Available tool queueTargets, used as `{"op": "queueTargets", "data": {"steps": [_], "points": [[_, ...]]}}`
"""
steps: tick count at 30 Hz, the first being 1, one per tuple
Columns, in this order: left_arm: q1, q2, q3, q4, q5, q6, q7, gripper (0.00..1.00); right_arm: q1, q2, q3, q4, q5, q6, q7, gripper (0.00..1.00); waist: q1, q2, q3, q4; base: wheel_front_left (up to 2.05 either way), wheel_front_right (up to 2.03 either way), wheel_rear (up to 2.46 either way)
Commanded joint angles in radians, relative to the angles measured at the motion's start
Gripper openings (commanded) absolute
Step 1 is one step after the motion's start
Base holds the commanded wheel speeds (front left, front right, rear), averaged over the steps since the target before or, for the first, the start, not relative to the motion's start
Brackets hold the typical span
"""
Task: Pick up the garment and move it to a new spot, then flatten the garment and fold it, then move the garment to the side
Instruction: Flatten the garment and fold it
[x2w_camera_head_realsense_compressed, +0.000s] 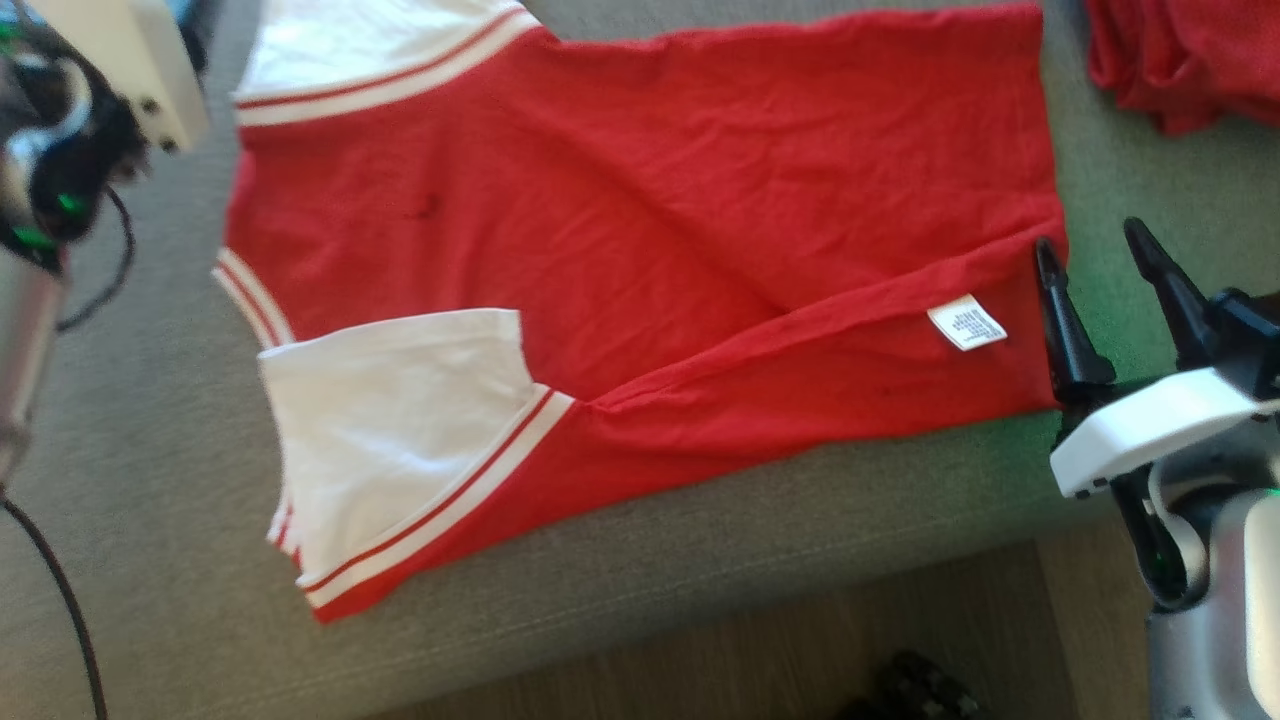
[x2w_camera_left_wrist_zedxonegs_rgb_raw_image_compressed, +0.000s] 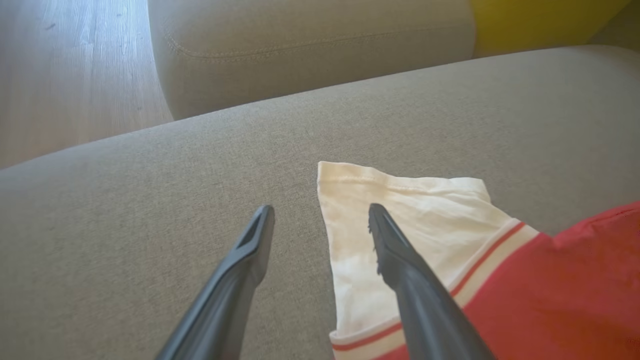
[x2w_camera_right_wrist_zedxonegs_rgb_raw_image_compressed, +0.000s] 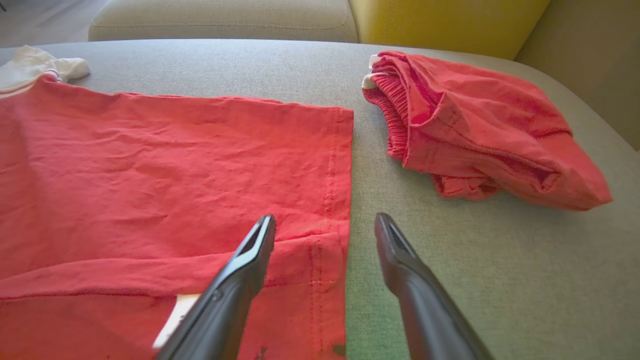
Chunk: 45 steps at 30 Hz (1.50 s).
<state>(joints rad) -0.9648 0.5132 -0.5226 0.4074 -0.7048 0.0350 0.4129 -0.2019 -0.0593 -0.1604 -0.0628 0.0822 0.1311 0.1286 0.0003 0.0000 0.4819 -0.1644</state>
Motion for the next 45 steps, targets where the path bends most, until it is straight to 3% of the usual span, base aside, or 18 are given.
{"op": "queueTargets", "data": {"steps": [1,6,22,23,24,25,26,32,36,45], "points": [[-0.083,0.034,0.033,0.021,0.014,-0.010,0.008,1.00,-0.019,0.002,0.024,-0.025,0.009,0.000,-0.014,1.00,-0.0003,0.0000,0.058,-0.045,0.00,0.00,0.00],[-0.170,0.015,0.022,0.146,0.026,-0.039,0.001,1.00,-0.041,0.005,0.037,-0.002,0.023,0.000,-0.035,1.00,-0.0003,0.0000,0.098,-0.076,0.00,0.00,0.00],[-0.280,0.011,-0.035,0.352,0.084,-0.099,-0.046,1.00,-0.050,0.009,0.045,0.048,0.057,0.000,-0.081,1.00,-0.0003,0.0000,0.133,-0.119,0.00,0.00,0.00],[-0.283,0.008,-0.041,0.359,0.086,-0.104,-0.045,0.91,-0.053,0.009,0.045,0.049,0.057,0.000,-0.081,1.00,-0.0003,0.0000,0.133,-0.119,0.00,0.00,0.00],[-0.286,0.005,-0.047,0.365,0.087,-0.109,-0.045,0.52,-0.056,0.009,0.045,0.049,0.058,0.000,-0.081,1.00,-0.0003,0.0000,0.131,-0.118,0.00,0.00,0.00],[-0.289,0.003,-0.052,0.370,0.088,-0.114,-0.046,0.33,-0.059,0.009,0.047,0.049,0.057,0.000,-0.080,1.00,-0.0003,0.0000,0.130,-0.118,0.00,0.00,0.00],[-0.293,0.001,-0.056,0.371,0.089,-0.120,-0.051,0.03,-0.064,0.009,0.050,0.048,0.058,0.000,-0.079,1.00,-0.0003,0.0000,0.129,-0.118,0.00,0.00,0.00],[-0.307,-0.009,-0.071,0.386,0.084,-0.141,-0.088,0.00,-0.150,0.009,0.091,0.079,0.145,0.000,-0.025,1.00,-0.0003,0.0000,0.115,-0.117,0.00,0.00,0.00],[-0.322,-0.019,-0.084,0.395,0.083,-0.150,-0.124,0.00,-0.305,0.009,0.104,0.180,0.185,0.000,0.059,1.00,-0.0003,0.0000,0.104,-0.108,0.00,0.00,0.00],[-0.349,-0.038,-0.112,0.378,0.060,-0.162,-0.145,0.00,-0.587,0.009,0.086,0.423,0.091,0.000,0.118,1.00,-0.0003,0.0000,0.112,-0.072,0.00,0.00,0.00]]}}
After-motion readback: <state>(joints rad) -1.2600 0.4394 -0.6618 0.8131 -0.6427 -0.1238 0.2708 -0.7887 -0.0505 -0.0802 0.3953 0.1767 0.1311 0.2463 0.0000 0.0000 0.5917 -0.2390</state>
